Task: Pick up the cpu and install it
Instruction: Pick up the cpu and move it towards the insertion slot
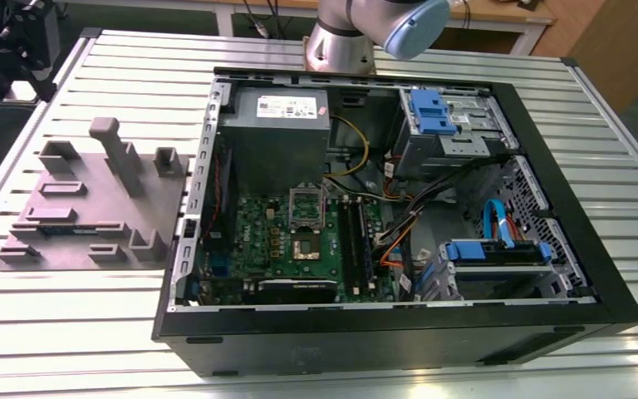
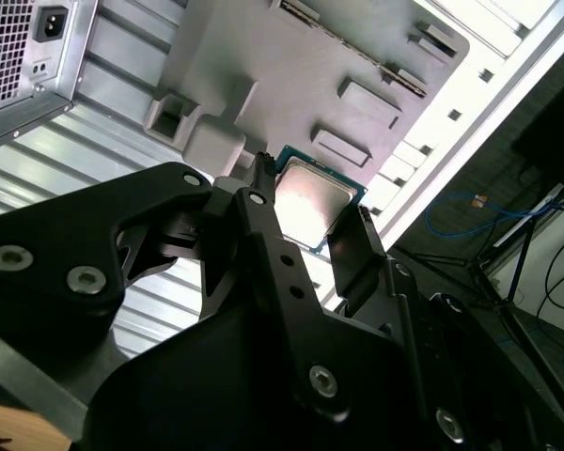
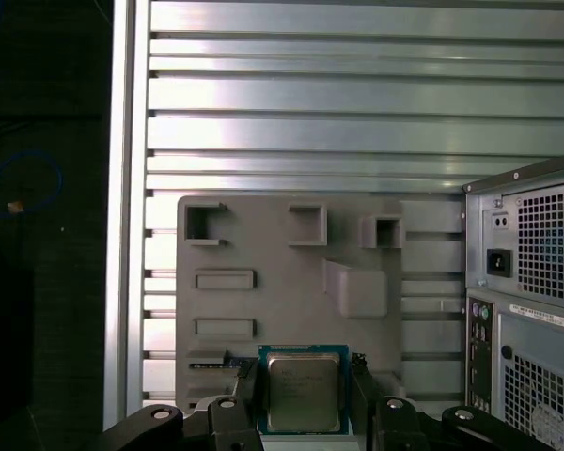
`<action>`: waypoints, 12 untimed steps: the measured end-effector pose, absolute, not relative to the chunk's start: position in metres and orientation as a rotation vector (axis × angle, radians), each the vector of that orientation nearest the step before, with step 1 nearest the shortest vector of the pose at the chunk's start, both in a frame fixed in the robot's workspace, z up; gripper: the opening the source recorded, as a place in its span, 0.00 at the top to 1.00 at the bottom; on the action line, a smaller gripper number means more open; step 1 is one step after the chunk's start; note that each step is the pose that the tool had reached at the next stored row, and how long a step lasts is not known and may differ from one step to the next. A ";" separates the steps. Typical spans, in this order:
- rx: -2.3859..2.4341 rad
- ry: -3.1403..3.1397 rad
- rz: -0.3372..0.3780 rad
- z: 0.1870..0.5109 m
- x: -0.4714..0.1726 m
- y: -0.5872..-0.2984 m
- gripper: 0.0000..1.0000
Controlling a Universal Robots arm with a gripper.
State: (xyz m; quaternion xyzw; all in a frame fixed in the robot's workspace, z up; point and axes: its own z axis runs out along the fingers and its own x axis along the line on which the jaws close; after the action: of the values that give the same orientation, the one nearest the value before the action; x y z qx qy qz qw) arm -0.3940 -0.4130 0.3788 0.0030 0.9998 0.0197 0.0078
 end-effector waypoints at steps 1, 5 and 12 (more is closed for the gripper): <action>0.009 3.125 0.062 0.379 -0.394 -0.413 0.53; 0.009 3.125 0.061 0.379 -0.393 -0.413 0.53; 0.009 3.125 0.061 0.379 -0.389 -0.413 0.53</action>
State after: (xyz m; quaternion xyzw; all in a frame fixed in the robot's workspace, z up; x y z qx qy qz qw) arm -0.3888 -0.4130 0.3789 0.0030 0.9998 0.0197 0.0078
